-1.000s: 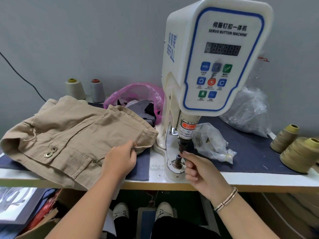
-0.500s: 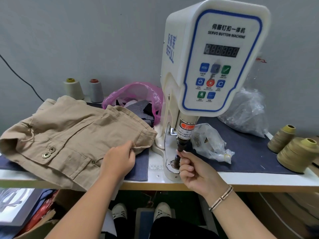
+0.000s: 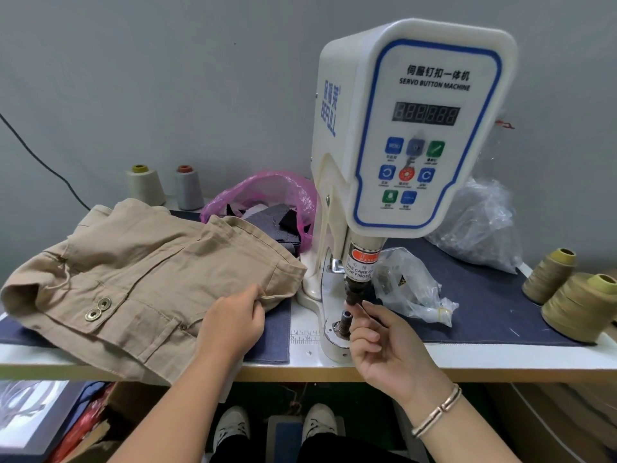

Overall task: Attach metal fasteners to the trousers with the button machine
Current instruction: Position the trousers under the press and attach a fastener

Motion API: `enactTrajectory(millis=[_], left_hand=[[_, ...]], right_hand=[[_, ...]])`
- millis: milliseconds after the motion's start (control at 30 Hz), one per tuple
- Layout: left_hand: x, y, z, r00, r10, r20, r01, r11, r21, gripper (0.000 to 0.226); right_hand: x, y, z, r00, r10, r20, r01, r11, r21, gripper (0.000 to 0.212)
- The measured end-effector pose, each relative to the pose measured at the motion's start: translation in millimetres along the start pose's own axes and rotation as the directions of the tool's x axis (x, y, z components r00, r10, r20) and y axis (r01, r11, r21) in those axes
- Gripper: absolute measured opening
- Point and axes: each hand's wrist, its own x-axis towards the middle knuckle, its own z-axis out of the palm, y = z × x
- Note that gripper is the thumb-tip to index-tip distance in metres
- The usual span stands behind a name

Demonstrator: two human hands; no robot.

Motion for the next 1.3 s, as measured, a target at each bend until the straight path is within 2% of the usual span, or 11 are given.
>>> enactTrajectory(millis=[233, 500, 667, 733, 833, 933, 1000, 1067, 1133, 1233, 1300], left_hand=[[-0.2, 0.8, -0.6, 1.0, -0.004, -0.004, 0.004, 1.0, 0.001, 0.01], [0.0, 3.1, -1.9, 1.0, -0.018, 0.011, 0.018, 1.0, 0.001, 0.012], [5.0, 1.3, -6.8, 0.989, -0.087, 0.116, 0.106, 0.98, -0.167, 0.015], [10.0, 1.9, -12.1, 0.983, -0.126, 0.132, 0.161, 0.938, -0.307, 0.019], [18.4, 4.1, -26.2, 0.976, -0.187, 0.108, 0.216, 0.853, -0.474, 0.024], [26.1, 11.7, -46.8, 0.951, -0.296, 0.086, 0.279, 0.71, -0.646, 0.032], [31.4, 17.3, -58.9, 0.93, -0.358, 0.079, 0.3, 0.62, -0.725, 0.029], [35.2, 25.9, -67.0, 0.908, -0.41, 0.085, 0.34, 0.603, -0.722, 0.023], [35.9, 37.8, -70.4, 0.902, -0.407, 0.146, 0.377, 0.575, -0.726, 0.02], [33.1, 52.5, -76.5, 0.875, -0.34, 0.345, 0.464, 0.385, -0.798, 0.016], [34.7, 49.3, -87.5, 0.895, -0.284, 0.344, 0.431, 0.35, -0.832, 0.016]], right_hand=[[-7.1, 2.1, 0.6, 0.999, -0.043, 0.005, 0.043, 0.996, -0.078, 0.017], [-13.8, 12.1, -10.0, 0.994, -0.077, 0.077, 0.086, 0.989, -0.12, 0.028], [-17.6, 40.5, -14.7, 0.989, -0.03, 0.144, 0.083, 0.924, -0.374, 0.027], [-16.6, 54.6, -10.1, 0.984, 0.019, 0.176, 0.08, 0.838, -0.54, 0.022], [-8.1, 75.6, -1.9, 0.98, 0.053, 0.189, 0.122, 0.593, -0.796, 0.022], [7.0, 87.5, 5.5, 0.982, 0.037, 0.186, 0.161, 0.359, -0.92, 0.063], [14.2, 94.1, 15.3, 0.965, 0.049, 0.258, 0.24, 0.234, -0.942, 0.091], [21.9, 102.8, 26.4, 0.936, 0.08, 0.343, 0.328, 0.156, -0.932, 0.098], [30.0, 109.1, 37.9, 0.922, 0.012, 0.387, 0.378, 0.187, -0.907, 0.089], [43.3, 106.5, 50.9, 0.913, -0.198, 0.357, 0.406, 0.352, -0.844, 0.039], [47.1, 101.3, 55.5, 0.922, -0.232, 0.309, 0.382, 0.425, -0.821, 0.027]])
